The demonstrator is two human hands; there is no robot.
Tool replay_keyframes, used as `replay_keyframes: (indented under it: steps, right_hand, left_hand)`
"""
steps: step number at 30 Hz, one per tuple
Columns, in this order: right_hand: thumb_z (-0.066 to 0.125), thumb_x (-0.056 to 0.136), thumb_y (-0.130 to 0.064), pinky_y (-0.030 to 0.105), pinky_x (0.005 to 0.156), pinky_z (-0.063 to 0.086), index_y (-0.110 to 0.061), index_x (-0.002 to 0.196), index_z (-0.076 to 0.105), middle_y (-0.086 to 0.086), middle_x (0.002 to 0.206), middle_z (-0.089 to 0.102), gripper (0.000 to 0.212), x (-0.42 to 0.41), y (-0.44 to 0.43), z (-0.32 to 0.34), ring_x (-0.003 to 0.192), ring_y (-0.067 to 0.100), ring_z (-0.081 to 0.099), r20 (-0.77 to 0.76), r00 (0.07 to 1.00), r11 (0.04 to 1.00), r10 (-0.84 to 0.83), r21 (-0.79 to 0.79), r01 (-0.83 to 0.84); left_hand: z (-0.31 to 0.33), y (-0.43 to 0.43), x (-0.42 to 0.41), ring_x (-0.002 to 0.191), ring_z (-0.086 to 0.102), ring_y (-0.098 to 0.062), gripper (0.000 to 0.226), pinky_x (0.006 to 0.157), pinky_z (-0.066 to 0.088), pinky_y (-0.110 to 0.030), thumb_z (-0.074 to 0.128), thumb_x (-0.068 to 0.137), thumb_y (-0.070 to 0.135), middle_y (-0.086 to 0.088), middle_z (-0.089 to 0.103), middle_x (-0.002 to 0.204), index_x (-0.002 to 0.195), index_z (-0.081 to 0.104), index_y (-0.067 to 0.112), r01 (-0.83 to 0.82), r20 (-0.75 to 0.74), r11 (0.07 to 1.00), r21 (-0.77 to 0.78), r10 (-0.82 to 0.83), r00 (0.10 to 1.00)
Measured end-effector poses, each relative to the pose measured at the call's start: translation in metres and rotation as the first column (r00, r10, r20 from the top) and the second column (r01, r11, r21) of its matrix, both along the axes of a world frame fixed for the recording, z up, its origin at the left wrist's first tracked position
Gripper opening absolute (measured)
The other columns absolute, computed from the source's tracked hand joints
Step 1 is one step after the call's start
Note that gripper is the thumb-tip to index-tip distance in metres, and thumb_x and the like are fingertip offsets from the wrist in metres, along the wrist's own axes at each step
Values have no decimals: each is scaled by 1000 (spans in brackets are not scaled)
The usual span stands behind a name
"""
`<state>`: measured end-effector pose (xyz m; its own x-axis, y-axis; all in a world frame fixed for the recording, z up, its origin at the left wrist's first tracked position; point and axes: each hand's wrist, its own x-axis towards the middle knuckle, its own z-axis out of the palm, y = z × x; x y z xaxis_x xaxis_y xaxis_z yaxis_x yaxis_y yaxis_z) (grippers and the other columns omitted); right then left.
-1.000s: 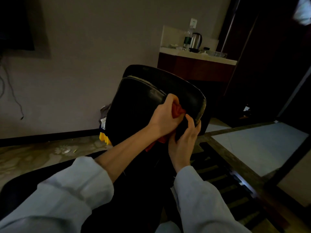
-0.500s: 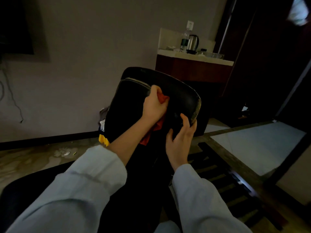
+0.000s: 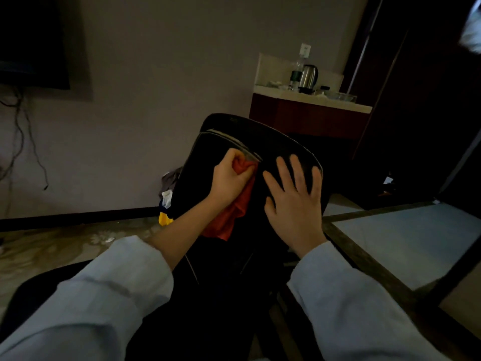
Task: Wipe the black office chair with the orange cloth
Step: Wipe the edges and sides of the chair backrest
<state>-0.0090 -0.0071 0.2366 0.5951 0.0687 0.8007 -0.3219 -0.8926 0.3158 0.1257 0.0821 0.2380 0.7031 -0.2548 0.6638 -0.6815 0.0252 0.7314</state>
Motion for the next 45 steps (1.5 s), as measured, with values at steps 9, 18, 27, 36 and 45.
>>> replay_keyframes:
  steps: [9,18,27,36,45]
  right_hand:
    - [38,85,-41,56,103,26,-13,104,72,10,116,67,49,6,-27,25,117,34,56,-218,975,983,-51,-184,10]
    - [37,86,-39,55,104,21,-11,106,71,8,116,67,49,8,-29,21,119,34,54,-207,975,975,-75,-218,28]
    - [37,86,-39,55,104,25,-11,108,71,6,115,68,50,9,-29,20,118,31,55,-229,968,979,-102,-197,56]
    - [40,85,-36,53,104,22,-7,103,71,8,112,69,46,5,-25,19,115,33,57,-217,974,983,-64,-183,24]
    - [39,86,-37,52,104,23,-9,109,70,9,112,69,47,1,-23,19,116,34,56,-241,968,975,-72,-222,17]
  left_hand:
    - [24,-37,52,68,52,-6,16,65,42,-21,67,84,19,10,54,71,85,51,16,-86,-58,990,112,93,994]
    - [25,-18,16,69,53,3,15,65,40,-8,69,83,14,12,57,77,89,55,14,123,190,948,292,-183,964]
    - [32,-38,58,77,56,-13,17,66,41,-22,65,84,17,1,59,80,86,48,16,-125,-9,965,230,130,991]
    - [2,-11,-8,75,60,-7,15,72,47,-20,67,85,11,0,64,85,96,56,8,175,140,975,141,-194,971]
    - [-38,-25,27,74,58,-14,12,68,47,-31,60,91,18,-3,60,79,88,48,16,-136,-180,980,-147,108,978]
